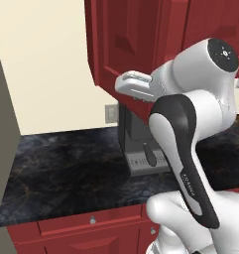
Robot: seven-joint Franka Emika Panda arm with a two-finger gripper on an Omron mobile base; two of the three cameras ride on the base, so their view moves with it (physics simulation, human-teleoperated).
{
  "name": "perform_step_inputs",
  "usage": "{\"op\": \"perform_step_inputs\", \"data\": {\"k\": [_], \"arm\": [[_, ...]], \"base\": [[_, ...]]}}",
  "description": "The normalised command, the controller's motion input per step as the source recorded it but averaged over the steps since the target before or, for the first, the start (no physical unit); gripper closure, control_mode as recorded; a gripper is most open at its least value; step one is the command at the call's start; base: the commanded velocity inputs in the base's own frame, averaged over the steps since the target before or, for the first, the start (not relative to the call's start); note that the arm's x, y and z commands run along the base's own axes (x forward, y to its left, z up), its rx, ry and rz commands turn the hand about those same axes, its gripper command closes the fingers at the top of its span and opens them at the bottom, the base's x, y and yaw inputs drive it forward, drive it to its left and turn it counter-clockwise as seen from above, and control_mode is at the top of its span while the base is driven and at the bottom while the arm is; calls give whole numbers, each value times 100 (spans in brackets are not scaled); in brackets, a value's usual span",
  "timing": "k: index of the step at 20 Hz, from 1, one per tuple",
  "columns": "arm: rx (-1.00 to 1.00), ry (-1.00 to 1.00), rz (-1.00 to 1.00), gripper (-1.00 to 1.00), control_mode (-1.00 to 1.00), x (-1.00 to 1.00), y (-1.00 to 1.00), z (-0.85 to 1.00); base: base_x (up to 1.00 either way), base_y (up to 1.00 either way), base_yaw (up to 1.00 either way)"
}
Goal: Open the cabinet, pick the kettle from the cabinet, and place it in the sink.
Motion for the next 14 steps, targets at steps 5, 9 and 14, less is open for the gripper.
{"op": "perform_step_inputs", "data": {"k": [5, 9, 14], "arm": [[2, 0, -3, -100, -100, -51, -2, -8], [11, 0, -4, -100, -100, -49, -19, -3], [14, 5, 0, -100, -100, -13, -45, -2]], "base": [[0, 0, 0], [0, 0, 0], [0, 0, 0]]}}
